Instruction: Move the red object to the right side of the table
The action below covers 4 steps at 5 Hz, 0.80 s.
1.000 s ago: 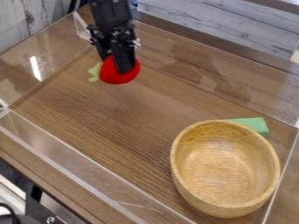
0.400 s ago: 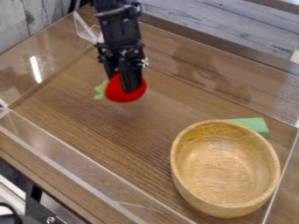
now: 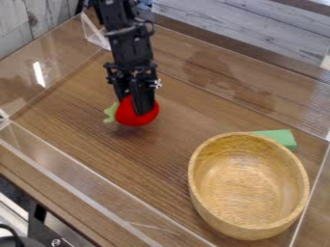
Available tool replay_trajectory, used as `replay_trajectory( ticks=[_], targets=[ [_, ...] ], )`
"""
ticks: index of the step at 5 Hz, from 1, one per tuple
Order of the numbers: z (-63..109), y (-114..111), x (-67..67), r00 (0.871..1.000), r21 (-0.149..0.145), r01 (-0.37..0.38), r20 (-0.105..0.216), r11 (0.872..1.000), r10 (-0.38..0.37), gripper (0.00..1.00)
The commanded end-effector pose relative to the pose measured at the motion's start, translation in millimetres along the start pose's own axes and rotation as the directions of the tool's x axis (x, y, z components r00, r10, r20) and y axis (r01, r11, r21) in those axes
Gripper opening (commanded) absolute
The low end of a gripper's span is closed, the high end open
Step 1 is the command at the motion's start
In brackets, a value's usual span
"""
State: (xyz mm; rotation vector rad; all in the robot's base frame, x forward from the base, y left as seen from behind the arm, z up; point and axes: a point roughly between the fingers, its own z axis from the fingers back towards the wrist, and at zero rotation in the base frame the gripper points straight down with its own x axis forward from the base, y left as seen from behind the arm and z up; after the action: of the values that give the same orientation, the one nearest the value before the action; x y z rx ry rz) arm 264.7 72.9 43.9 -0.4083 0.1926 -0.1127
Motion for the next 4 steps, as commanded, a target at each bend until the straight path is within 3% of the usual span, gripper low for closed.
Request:
replay_trajectory(
  ticks=[1, 3, 4],
  targets=[
    [13.9, 12, 5.6, 0.998, 0.021, -0.015, 0.056, 1.000, 0.014, 0.00],
    [24.1, 28, 17.3, 0.996, 0.011, -0.055, 0.074, 0.998, 0.054, 0.00],
    [19.6, 17, 19.3, 0.998, 0.012, -0.029, 0.059, 1.000, 0.028, 0.00]
  ],
)
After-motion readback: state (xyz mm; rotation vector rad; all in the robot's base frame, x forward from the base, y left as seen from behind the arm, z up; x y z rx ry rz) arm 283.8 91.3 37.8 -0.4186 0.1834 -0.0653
